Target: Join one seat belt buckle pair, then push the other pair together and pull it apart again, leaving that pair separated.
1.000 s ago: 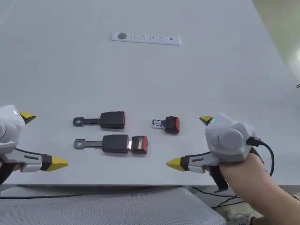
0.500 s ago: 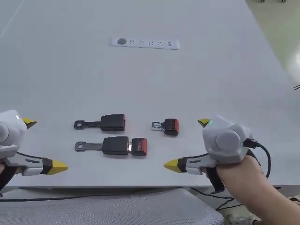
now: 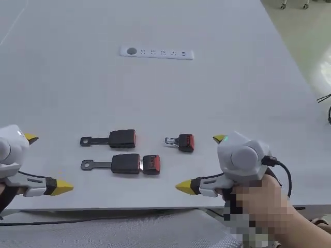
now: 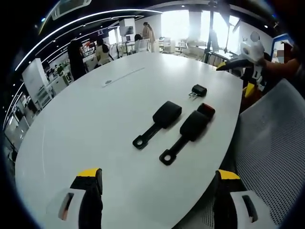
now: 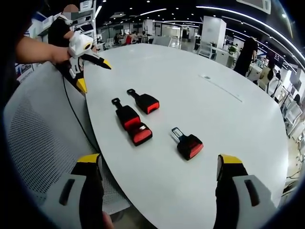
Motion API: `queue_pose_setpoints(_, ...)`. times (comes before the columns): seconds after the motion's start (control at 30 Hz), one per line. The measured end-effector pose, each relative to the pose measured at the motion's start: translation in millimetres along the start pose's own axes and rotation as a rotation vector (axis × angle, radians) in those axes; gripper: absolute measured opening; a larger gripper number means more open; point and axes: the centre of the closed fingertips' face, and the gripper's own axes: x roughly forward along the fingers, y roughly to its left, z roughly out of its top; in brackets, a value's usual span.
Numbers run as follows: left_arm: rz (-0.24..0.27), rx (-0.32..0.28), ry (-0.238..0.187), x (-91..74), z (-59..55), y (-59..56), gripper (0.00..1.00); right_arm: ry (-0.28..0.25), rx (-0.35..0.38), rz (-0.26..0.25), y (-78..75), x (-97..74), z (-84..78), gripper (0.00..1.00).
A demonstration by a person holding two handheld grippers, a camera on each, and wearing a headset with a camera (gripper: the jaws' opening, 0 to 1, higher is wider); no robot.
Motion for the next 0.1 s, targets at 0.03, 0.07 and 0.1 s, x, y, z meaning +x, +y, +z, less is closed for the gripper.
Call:
queue_pose_setpoints(0.03,0.001,0.0,0.001,0.1,-0.2,0.1,1.0,0.001,-0.002,0.001,-0.1,0.1,-0.1,1.0)
queue_pose_setpoints(0.07,0.003,0.002,0.001,0.4,-0.4,0.5,1.0,0.002,-0.003,0.001,-0.2,0.1,-0.2,1.0)
queue_pose_setpoints(0.1,0.005,0.001,0.002,0.6,-0.6,0.9,1.0,0.005,-0.004,0.001,-0.3,0.1,-0.5,1.0)
